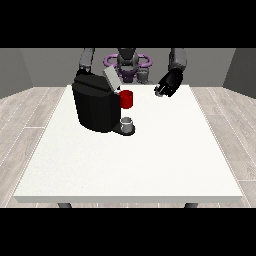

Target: Insert the coffee pod into the coffee machine and close the lid

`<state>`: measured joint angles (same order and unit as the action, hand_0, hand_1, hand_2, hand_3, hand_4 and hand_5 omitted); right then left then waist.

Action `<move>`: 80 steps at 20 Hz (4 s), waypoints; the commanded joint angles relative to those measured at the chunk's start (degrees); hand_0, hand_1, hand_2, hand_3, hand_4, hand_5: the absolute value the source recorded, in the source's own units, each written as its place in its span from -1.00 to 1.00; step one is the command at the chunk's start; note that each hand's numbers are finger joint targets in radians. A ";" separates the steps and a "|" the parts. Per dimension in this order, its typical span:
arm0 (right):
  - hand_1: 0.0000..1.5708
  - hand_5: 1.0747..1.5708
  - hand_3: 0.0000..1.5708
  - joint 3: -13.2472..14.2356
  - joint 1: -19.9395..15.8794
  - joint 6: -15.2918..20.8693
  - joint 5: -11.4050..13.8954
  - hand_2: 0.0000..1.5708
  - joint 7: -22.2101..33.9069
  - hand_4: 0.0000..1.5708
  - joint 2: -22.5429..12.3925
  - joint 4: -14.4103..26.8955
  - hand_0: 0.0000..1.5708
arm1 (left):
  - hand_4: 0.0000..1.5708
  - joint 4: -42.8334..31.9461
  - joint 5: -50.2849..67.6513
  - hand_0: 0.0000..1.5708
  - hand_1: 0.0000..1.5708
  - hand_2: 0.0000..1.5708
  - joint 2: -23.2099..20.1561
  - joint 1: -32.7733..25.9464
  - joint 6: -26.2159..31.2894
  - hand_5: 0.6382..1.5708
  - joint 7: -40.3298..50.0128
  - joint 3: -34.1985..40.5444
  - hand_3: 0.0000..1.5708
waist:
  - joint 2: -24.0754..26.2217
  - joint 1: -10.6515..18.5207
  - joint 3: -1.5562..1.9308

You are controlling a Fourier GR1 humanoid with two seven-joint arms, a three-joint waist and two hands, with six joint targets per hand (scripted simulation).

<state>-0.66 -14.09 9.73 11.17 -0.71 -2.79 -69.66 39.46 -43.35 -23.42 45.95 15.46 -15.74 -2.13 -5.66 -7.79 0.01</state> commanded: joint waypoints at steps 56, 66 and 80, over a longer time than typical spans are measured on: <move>-1.00 1.00 -1.00 5.09 -13.95 -0.10 -2.76 -1.00 2.12 -1.00 -2.89 -2.42 -1.00 | -0.48 -2.51 1.36 0.56 0.56 0.60 -1.64 27.99 8.12 1.00 11.56 9.93 0.53 | -11.78 -9.41 0.01; -1.00 1.00 -1.00 3.95 -12.01 2.12 -0.52 -1.00 0.33 -1.00 -1.95 -1.86 -1.00 | -0.55 -2.10 0.07 0.50 0.50 0.53 -2.36 26.77 6.40 1.00 7.56 9.01 0.49 | -12.08 -8.14 0.00; -1.00 1.00 -1.00 4.23 -14.00 0.65 -2.01 -1.00 3.34 -1.00 -2.40 -4.24 -1.00 | -1.00 -4.08 -4.89 0.42 0.42 0.45 -4.41 25.73 2.27 1.00 5.02 6.71 0.29 | -14.52 -10.22 -0.01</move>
<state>3.69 -27.09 11.17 9.50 0.77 -4.76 -72.77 37.08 -47.87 -27.29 72.60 18.67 -9.62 4.14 -19.20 -17.48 0.19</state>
